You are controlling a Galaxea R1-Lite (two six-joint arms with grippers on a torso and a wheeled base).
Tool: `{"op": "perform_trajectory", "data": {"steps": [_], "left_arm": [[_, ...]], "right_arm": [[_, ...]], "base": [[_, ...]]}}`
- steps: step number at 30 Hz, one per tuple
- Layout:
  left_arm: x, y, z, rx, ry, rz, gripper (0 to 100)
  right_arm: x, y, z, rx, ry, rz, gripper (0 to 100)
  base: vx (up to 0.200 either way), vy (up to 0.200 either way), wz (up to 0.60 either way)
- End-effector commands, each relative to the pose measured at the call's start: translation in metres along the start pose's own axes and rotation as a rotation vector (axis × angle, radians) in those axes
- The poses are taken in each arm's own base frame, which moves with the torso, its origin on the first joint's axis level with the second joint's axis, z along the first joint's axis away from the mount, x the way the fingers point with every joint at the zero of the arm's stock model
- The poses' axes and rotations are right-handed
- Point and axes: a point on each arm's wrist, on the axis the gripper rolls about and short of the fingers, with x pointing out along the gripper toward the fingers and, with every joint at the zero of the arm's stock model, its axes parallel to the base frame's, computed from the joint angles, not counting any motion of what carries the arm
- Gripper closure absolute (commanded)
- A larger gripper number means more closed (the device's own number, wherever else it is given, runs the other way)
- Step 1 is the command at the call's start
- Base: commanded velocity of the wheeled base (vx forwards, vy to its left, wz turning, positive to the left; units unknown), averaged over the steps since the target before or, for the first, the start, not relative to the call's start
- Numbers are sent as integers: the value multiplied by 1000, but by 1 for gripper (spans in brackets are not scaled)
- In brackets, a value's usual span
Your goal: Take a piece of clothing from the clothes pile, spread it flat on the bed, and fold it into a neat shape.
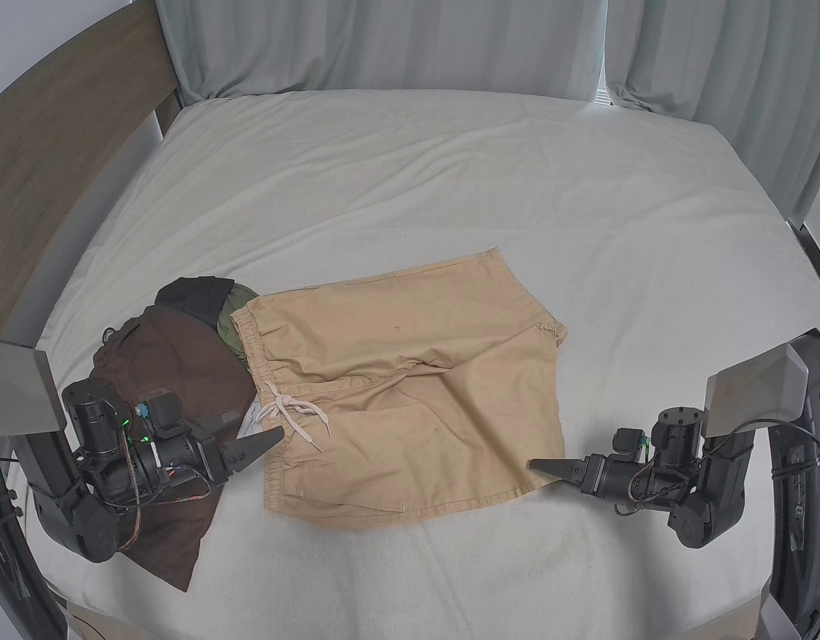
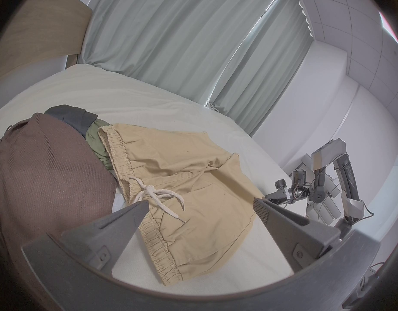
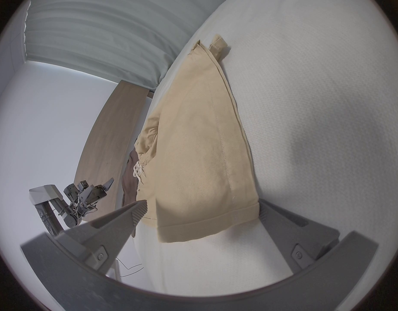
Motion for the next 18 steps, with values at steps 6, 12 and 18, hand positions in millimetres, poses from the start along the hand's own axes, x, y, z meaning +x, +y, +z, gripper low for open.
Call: {"op": "perform_trajectory", "data": {"steps": [6, 12, 18], "left_arm": [[0, 0, 0, 1, -2, 0, 0], [1, 0, 0, 1, -2, 0, 0], [1, 0, 0, 1, -2, 0, 0]], "right_arm": [[-7, 9, 5, -6, -18, 11, 0], [-20, 27, 15, -35, -55, 36, 0], [-31, 30, 19, -45, -75, 30, 0]], "base": [[0, 0, 0], [0, 0, 0], [0, 0, 0]]}}
